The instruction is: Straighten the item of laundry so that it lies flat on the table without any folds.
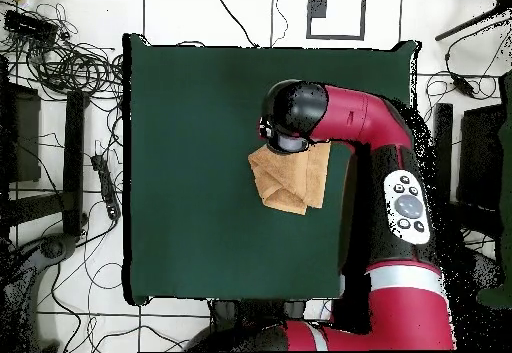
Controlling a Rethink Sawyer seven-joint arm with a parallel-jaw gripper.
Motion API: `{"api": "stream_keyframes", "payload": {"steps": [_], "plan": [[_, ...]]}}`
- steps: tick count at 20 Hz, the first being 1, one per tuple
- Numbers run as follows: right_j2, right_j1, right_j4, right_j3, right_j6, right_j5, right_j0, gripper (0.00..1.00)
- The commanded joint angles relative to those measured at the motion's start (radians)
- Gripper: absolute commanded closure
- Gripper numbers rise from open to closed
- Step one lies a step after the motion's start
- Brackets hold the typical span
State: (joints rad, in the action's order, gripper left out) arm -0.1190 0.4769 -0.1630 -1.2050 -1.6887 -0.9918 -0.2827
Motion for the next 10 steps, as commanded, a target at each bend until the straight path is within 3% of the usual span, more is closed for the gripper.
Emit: {"api": "stream_keyframes", "payload": {"steps": [1,10], "plan": [[-0.112,-0.032,-0.041,-0.017,0.115,-0.083,0.057,0.0],[-0.144,-0.037,0.058,-0.011,0.002,-0.194,0.074,0.0]]}}
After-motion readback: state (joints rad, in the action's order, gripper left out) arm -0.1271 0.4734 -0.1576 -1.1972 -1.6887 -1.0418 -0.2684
